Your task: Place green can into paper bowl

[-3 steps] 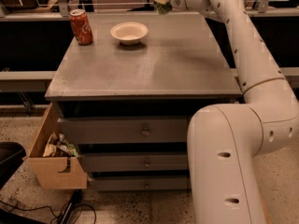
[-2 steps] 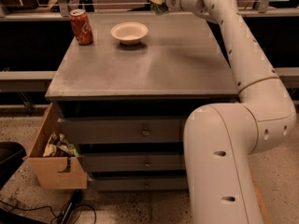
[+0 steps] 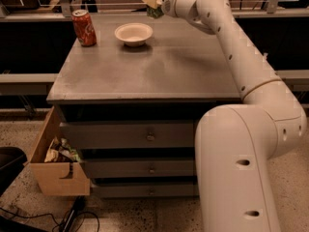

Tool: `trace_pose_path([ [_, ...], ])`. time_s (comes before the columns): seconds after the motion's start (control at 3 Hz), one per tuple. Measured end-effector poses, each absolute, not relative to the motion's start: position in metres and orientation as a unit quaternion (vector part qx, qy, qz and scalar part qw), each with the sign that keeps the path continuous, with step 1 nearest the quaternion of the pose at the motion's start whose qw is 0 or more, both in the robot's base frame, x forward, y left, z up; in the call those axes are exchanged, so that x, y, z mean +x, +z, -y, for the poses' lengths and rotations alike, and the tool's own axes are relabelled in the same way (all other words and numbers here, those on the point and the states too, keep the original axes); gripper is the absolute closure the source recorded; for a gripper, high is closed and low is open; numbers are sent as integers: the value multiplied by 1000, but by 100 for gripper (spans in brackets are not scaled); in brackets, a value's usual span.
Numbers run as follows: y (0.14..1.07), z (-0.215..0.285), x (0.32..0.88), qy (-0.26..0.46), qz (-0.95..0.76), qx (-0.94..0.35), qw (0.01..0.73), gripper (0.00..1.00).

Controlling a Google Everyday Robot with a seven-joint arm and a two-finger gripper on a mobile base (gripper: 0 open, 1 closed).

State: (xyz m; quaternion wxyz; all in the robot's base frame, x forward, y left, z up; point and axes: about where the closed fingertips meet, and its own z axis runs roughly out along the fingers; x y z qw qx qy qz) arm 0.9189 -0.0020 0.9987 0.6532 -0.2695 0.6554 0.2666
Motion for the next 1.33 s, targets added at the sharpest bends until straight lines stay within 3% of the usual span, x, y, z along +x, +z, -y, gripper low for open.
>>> trace_pose_path([
  [0.67, 973, -37, 895, 292, -644, -250, 662, 100],
  [1.33, 936, -66, 914, 301, -635, -258, 663, 100],
])
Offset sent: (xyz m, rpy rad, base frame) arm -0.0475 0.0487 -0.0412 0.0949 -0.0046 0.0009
